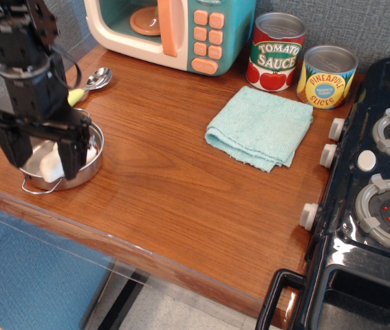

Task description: Move the mushroom to the table between the towel and spoon.

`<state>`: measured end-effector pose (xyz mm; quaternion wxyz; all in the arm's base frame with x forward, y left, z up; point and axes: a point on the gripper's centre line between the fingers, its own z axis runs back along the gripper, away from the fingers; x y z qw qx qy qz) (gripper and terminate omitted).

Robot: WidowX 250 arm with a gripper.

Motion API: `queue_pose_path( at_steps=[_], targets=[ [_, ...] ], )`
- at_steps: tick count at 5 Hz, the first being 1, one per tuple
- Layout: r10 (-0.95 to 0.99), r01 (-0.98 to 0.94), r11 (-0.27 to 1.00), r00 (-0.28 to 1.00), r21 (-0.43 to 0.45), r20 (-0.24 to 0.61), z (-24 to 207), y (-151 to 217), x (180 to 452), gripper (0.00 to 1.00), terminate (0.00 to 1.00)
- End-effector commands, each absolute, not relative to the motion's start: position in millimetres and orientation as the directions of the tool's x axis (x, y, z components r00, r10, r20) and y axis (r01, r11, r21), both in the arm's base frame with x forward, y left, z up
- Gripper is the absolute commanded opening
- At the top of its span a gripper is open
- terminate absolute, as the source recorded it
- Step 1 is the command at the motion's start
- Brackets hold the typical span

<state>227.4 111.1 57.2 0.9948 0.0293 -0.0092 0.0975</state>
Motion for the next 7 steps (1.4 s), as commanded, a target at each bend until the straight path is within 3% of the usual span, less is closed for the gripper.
queue_pose_path(
  at_steps=[1,2,4,5,6,7],
  targets=[
    [0.259,-0.259,0.964,0.966,0.068,0.007,61.1,113.9,230.4,1.00,0.00],
    [0.272,-0.271,0.960,0.962,0.067,0.005,62.5,115.6,229.6,0.00,0.00],
    [0.230,-0.234,0.968,0.972,0.095,0.044,74.4,108.7,235.4,0.00,0.00],
    [0.165,-0.188,0.967,0.976,0.174,0.142,119.2,94.9,255.5,0.00,0.00],
    [0.090,-0.134,0.970,0.972,0.202,0.216,145.7,79.0,288.2,0.00,0.00],
    [0.001,-0.041,0.986,0.972,0.164,0.235,138.2,63.6,335.2,0.00,0.00]
  ],
)
